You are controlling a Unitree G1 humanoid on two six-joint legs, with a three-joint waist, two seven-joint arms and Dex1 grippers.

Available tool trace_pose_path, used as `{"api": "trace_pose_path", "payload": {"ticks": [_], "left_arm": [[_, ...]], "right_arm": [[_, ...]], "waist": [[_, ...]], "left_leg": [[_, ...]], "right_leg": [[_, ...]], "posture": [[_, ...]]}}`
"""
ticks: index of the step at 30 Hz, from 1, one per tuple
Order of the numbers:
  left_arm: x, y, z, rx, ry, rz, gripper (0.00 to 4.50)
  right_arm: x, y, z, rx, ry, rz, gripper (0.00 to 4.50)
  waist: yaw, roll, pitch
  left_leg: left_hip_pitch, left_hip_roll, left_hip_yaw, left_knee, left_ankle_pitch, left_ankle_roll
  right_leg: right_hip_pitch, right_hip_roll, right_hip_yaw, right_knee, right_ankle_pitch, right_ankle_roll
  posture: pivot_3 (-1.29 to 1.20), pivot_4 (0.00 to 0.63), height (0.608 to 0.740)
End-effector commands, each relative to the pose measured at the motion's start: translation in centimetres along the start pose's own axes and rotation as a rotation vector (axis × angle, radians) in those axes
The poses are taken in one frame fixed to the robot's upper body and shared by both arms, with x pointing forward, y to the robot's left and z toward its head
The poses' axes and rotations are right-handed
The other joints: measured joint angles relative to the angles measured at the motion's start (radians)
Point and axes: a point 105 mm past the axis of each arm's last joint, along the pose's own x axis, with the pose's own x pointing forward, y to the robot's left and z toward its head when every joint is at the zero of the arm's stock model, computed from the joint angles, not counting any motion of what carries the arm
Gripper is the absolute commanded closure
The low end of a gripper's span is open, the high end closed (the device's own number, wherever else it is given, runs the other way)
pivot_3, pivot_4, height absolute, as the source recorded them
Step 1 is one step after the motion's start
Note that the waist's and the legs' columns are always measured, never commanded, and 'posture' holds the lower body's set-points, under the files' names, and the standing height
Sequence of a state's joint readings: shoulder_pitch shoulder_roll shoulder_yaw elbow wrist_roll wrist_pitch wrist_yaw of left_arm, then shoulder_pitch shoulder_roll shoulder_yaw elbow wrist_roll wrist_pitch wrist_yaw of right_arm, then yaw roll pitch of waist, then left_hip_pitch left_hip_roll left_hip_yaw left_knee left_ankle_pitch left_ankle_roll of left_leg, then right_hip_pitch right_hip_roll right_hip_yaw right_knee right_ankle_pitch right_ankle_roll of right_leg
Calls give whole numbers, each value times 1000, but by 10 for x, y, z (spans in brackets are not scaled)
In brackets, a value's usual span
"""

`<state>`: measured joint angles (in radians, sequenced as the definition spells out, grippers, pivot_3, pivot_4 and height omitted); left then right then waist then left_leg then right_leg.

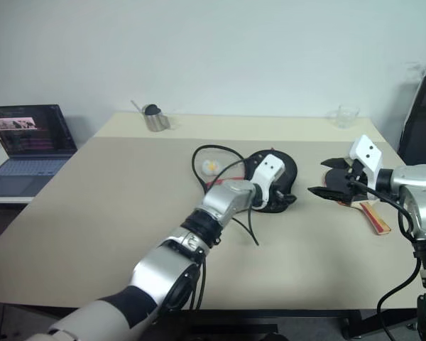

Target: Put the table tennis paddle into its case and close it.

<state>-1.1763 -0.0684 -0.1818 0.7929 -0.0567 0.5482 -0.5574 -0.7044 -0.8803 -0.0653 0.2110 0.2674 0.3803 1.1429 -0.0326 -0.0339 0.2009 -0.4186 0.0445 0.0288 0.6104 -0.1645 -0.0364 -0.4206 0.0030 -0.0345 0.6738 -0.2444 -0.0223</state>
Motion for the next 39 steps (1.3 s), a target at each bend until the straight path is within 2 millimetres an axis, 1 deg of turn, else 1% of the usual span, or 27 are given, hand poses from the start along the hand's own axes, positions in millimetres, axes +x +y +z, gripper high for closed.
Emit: {"api": "trace_pose_path", "payload": {"ticks": [1,3,4,9,11,13,15,18,20,23,28,34,39], "left_arm": [[-33,8,23,179,-81,-41,920],[-55,12,23,297,-88,-62,920],[-66,15,24,324,-94,-66,920],[-125,25,40,323,-186,-130,920],[-145,25,40,331,-202,-167,920],[-173,29,34,336,-217,-204,920],[-202,26,20,340,-227,-275,920],[-225,30,11,303,-225,-259,920],[-235,34,9,295,-229,-232,920],[-240,37,9,288,-233,-202,920],[-241,38,7,279,-227,-180,920],[-240,37,8,271,-242,-166,920],[-239,35,7,274,-243,-158,920]], "right_arm": [[-18,-43,0,52,51,-261,0],[-24,-63,-12,117,112,-409,0],[-27,-71,-19,153,142,-471,0],[-45,-104,-50,425,240,-771,0],[-48,-107,-60,464,286,-815,0],[-49,-102,-78,526,398,-823,0],[-51,-97,-93,560,484,-828,0],[-48,-88,-105,628,502,-784,0],[-48,-81,-113,658,524,-756,0],[-47,-76,-120,683,540,-729,0],[-45,-68,-130,713,575,-695,0],[-47,-55,-147,713,694,-662,0],[-46,-49,-153,741,717,-626,0]], "waist": [[-3,0,0],[-6,0,0],[-5,0,0],[3,0,0],[1,0,0],[0,1,0],[-4,1,0],[-3,1,0],[0,1,0],[3,1,0],[2,1,0],[-1,1,0],[-1,1,0]], "left_leg": [[1,0,1,-1,0,0],[3,2,2,-1,0,0],[3,2,1,-2,0,-1],[2,3,1,-1,2,-2],[2,1,1,-1,1,-2],[2,1,1,-1,1,-2],[2,2,2,-2,1,-2],[2,3,3,-2,1,-2],[1,3,2,-2,1,-2],[2,1,1,0,1,-1],[1,1,2,0,1,-1],[1,2,1,0,1,-1],[2,2,1,0,1,-1]], "right_leg": [[0,0,1,1,0,0],[0,-1,3,2,0,0],[0,-1,3,3,0,-1],[-1,-2,3,5,-1,-2],[-2,-3,3,5,-1,-2],[-1,-3,3,4,-1,-2],[-2,-2,5,3,-1,-2],[-3,-1,6,4,-1,-3],[-3,-1,4,4,-1,-3],[-2,-1,3,4,-1,-2],[-1,-1,4,4,0,-1],[-1,-1,4,4,0,-1],[-1,-1,4,4,0,-1]], "posture": [[0,150,740],[0,150,740],[0,150,740],[0,150,740],[0,150,740],[0,150,740],[0,150,740],[0,150,740],[0,150,740],[0,150,740],[0,150,740],[0,150,740],[0,150,740]]}}
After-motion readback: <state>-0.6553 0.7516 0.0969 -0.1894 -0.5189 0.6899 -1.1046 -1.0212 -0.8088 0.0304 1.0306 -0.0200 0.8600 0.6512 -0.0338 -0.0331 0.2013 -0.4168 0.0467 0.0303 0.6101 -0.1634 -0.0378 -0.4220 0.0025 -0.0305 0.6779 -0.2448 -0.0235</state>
